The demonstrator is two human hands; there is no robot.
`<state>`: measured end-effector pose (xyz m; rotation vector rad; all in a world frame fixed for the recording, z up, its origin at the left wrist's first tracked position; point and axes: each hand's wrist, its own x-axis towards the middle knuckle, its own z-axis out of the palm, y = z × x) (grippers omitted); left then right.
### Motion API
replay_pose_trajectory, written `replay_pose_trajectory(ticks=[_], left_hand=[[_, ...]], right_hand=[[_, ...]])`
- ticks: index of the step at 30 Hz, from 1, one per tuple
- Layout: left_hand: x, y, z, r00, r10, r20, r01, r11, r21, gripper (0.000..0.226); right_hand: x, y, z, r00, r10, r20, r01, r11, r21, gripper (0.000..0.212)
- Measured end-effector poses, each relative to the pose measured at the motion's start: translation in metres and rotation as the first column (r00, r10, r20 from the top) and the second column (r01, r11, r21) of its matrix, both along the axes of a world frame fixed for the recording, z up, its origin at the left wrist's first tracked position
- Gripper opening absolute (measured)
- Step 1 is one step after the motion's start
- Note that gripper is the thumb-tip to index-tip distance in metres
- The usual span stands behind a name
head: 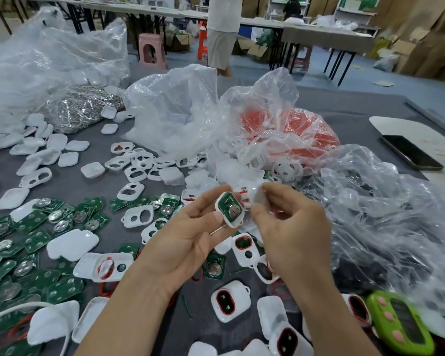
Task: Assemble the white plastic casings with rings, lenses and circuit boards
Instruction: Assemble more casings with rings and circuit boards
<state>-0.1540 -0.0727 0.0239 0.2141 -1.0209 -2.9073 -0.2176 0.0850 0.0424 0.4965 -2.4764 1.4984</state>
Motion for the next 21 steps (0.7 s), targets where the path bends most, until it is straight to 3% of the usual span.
replay_pose_trajectory(ticks=[3,8,11,16,21], left_hand=[[0.001,-0.003,0.002,1.0,-0.024,-0.012,0.024,0.999,0.029,0.044],[0.001,-0.003,0.002,1.0,-0.016,0.006,0.016,1.0,-0.007,0.04],[0.002,-0.002,0.002,0.999,-0.039,-0.026,0.038,0.998,-0.057,0.041],[0.003,-0.002,0.001,0.999,-0.041,-0.032,0.038,0.994,-0.102,0.044],[0.002,-0.002,0.0,0.997,-0.052,-0.051,0.047,0.994,-0.099,0.047]], right_hand=[[-0.007,0.011,0.002,0.999,-0.008,0.043,-0.001,0.978,0.211,0.036],[0.003,0.005,0.011,0.997,0.075,-0.037,-0.071,0.993,0.094,0.029],[0.011,-0.001,0.009,0.989,0.12,-0.088,-0.108,0.986,0.129,0.029],[0.016,-0.006,0.005,0.981,0.083,-0.178,-0.055,0.986,0.16,0.026],[0.017,-0.009,0.0,0.987,0.044,-0.156,-0.024,0.991,0.129,0.022]])
